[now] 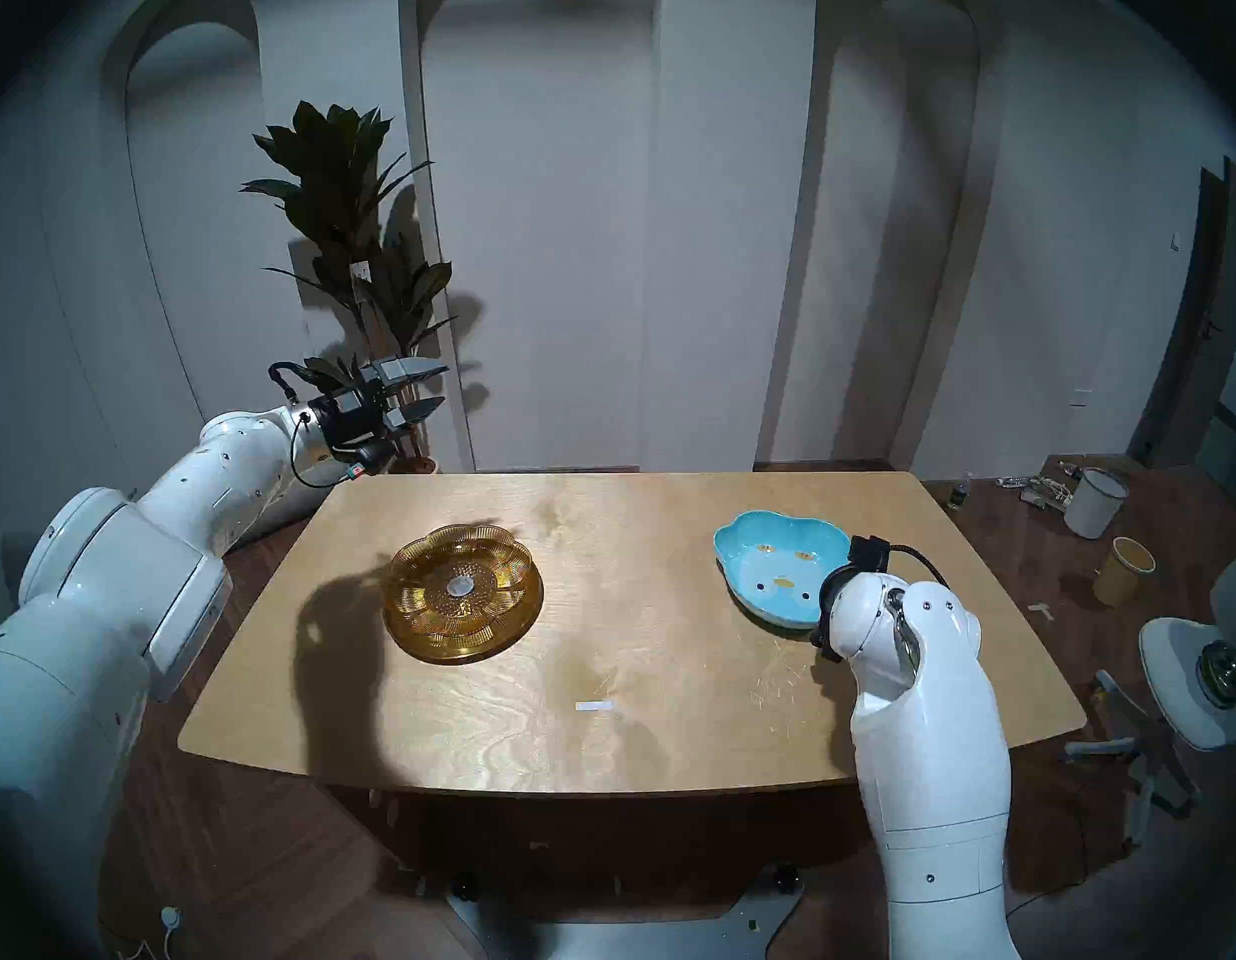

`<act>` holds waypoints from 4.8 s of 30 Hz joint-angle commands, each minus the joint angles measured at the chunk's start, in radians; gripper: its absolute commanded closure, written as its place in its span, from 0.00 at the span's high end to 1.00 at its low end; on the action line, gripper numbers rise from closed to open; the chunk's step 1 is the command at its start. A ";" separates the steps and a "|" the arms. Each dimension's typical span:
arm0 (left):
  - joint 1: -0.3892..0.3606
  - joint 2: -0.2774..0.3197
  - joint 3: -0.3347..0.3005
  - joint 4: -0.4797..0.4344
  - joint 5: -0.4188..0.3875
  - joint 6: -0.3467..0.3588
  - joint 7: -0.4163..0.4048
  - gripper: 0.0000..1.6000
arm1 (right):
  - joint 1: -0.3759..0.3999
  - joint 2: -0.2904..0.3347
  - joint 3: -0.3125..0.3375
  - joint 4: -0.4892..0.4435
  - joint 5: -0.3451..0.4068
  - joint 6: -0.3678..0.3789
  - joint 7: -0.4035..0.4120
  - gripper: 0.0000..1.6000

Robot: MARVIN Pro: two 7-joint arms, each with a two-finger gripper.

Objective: Stack the plates into one stack

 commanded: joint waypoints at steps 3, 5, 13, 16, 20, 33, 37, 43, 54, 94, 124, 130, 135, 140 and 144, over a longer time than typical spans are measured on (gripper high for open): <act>-0.022 0.010 -0.007 -0.007 -0.006 0.006 0.031 1.00 | 0.105 0.055 -0.002 -0.041 0.046 0.089 -0.166 1.00; -0.021 0.010 -0.008 -0.007 -0.007 0.006 0.032 1.00 | 0.115 0.074 -0.001 -0.040 0.056 0.117 -0.202 1.00; -0.020 0.008 -0.008 -0.002 -0.006 0.009 0.048 1.00 | 0.156 0.092 -0.009 -0.002 0.105 0.179 -0.375 1.00; -0.021 0.007 -0.007 0.002 -0.005 0.010 0.056 1.00 | 0.151 0.092 -0.015 0.014 0.105 0.184 -0.416 1.00; -0.020 0.006 -0.005 0.004 -0.004 0.009 0.064 1.00 | 0.136 0.094 -0.009 0.023 0.098 0.176 -0.414 1.00; -0.004 0.004 0.000 -0.009 0.000 0.010 0.075 1.00 | 0.162 0.093 0.058 0.148 0.104 0.144 -0.289 1.00; -0.003 0.004 0.001 -0.011 0.001 0.011 0.075 1.00 | 0.171 0.082 0.073 0.196 0.109 0.129 -0.232 1.00; -0.003 0.005 0.002 -0.012 0.003 0.017 0.073 1.00 | 0.180 0.078 0.083 0.204 0.140 0.146 -0.192 1.00; 0.002 -0.008 0.010 -0.019 0.008 0.020 0.092 1.00 | 0.181 0.052 0.108 0.269 0.200 0.160 -0.130 1.00; -0.016 -0.031 0.006 -0.006 -0.009 -0.018 0.013 1.00 | 0.350 -0.018 -0.058 0.283 0.185 0.183 -0.097 0.00; -0.102 -0.003 -0.092 0.079 -0.060 0.044 -0.186 1.00 | 0.502 -0.244 -0.449 0.439 0.150 0.106 -0.072 0.00; -0.109 -0.014 -0.107 0.091 -0.064 0.121 -0.265 1.00 | 0.501 -0.249 -0.485 0.450 0.147 0.060 -0.070 0.00; -0.100 -0.017 -0.129 0.093 -0.079 0.179 -0.310 1.00 | 0.506 -0.254 -0.521 0.451 0.149 0.028 -0.068 0.00; -0.092 -0.020 -0.149 0.092 -0.089 0.242 -0.354 1.00 | 0.521 -0.264 -0.565 0.488 0.161 -0.001 -0.066 0.00; -0.085 -0.014 -0.149 0.091 -0.085 0.278 -0.378 1.00 | 0.524 -0.266 -0.591 0.511 0.176 -0.012 -0.067 0.00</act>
